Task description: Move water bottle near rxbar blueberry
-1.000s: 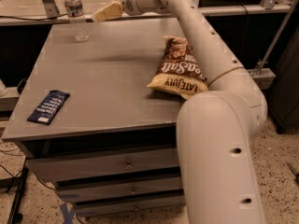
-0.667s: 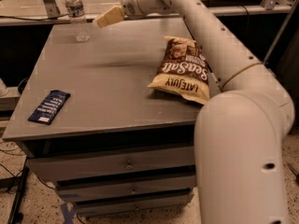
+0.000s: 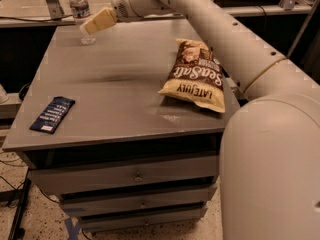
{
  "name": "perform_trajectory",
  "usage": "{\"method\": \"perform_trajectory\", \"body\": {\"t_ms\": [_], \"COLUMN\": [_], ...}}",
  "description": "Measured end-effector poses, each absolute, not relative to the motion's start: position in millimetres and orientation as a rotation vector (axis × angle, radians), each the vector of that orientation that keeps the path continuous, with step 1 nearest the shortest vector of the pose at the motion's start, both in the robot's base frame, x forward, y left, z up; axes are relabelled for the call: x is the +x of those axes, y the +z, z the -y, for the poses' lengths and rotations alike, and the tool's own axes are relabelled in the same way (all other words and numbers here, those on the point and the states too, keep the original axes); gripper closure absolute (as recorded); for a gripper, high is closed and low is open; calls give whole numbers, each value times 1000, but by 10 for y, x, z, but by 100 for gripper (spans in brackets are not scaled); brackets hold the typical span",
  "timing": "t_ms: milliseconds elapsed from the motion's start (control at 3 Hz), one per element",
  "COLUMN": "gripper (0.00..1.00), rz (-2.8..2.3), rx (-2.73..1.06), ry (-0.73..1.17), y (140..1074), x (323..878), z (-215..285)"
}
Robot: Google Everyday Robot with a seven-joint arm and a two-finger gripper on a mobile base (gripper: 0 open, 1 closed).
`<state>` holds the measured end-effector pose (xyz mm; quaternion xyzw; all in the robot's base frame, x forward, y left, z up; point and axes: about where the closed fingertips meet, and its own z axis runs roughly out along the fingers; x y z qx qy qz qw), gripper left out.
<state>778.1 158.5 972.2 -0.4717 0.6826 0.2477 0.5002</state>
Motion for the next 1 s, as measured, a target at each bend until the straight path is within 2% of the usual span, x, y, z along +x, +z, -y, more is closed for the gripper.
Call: {"method": "perform_trajectory", "body": {"t_ms": [1000], "gripper": [0], "rz": [-1688], "rx": [-960], "ry": [528], "y": [9628], "x": [8063], "z": [-1907]}}
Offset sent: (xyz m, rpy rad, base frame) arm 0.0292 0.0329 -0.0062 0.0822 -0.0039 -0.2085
